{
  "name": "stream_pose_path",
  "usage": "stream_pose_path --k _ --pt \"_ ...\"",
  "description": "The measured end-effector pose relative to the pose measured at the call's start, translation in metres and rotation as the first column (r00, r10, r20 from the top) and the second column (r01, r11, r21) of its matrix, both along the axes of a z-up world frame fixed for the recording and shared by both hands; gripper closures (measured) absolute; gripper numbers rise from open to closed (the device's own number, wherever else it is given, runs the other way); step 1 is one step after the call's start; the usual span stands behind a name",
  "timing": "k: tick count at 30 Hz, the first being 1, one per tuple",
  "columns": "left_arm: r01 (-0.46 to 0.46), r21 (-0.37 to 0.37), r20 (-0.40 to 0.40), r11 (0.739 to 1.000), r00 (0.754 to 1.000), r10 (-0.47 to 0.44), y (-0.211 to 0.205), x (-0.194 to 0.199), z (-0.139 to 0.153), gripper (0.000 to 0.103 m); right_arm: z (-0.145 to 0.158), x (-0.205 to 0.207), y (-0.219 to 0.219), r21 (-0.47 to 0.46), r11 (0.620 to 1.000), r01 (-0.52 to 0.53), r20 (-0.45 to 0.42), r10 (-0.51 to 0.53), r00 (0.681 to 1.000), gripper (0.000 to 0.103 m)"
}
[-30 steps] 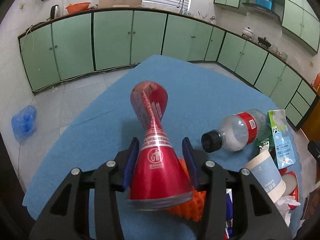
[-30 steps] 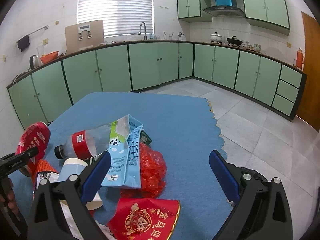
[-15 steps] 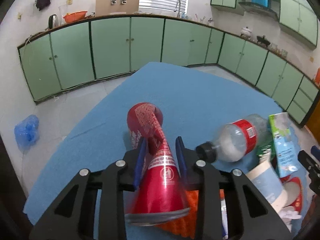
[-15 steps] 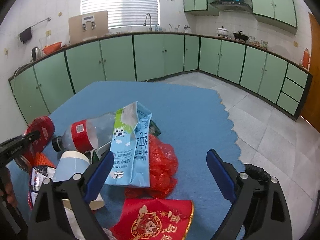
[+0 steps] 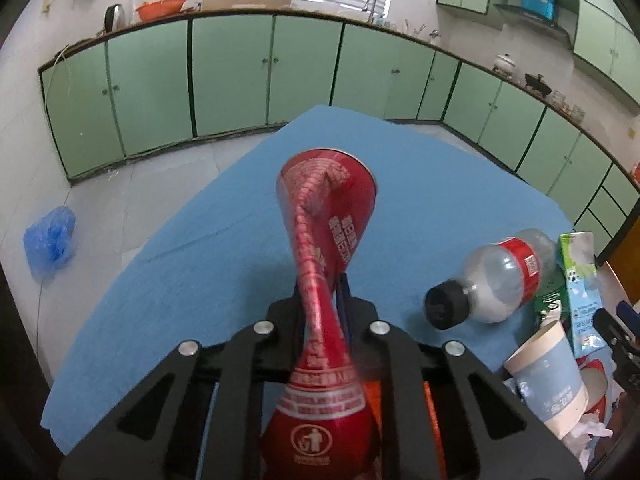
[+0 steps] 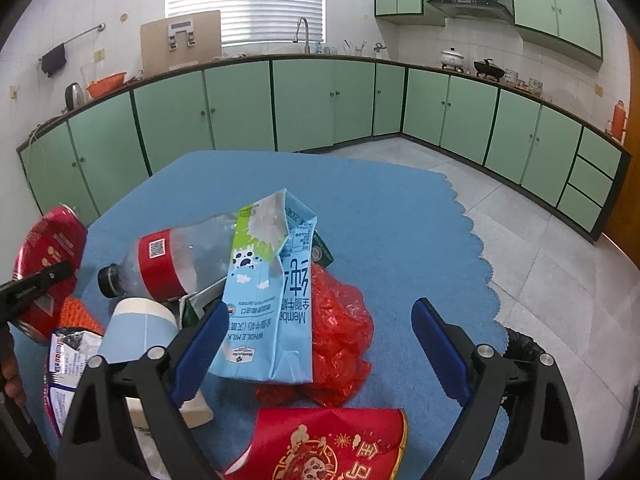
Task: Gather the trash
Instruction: 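Lift the red can up from the table with the left tool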
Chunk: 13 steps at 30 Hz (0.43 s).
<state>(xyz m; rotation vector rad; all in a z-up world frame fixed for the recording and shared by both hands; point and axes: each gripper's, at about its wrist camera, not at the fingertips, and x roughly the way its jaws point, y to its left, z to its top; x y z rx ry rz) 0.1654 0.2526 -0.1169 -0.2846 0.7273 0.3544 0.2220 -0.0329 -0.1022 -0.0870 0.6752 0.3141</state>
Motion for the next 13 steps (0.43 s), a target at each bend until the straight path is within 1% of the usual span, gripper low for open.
stream_pose_path --k 2,8,10,12,13 --pt "0.006 0.009 0.012 1.0 1.0 -0.007 -0.003 0.0 0.001 0.092 -0.003 0.002 0.002 -0.004 1.0 0.002 -0.008 -0.002 1.0 0.012" --pt "0.008 0.016 0.036 1.0 0.999 -0.009 -0.003 -0.002 0.004 0.093 -0.014 0.012 0.006 -0.01 1.0 -0.01 -0.048 0.009 0.999 0.02" --pt "0.016 0.036 0.041 0.999 0.999 -0.017 -0.002 0.0 0.006 0.093 -0.017 0.014 0.007 -0.005 1.0 -0.017 -0.064 0.017 0.998 0.028" --pt "0.025 0.042 0.043 0.999 0.999 -0.027 -0.005 0.001 0.008 0.093 -0.017 0.016 0.008 0.024 0.999 -0.044 -0.086 0.046 0.995 0.049" --pt "0.027 0.044 0.046 0.999 0.999 -0.029 -0.006 0.002 0.009 0.093 -0.017 0.016 0.009 0.038 0.997 -0.062 -0.093 0.066 0.993 0.053"
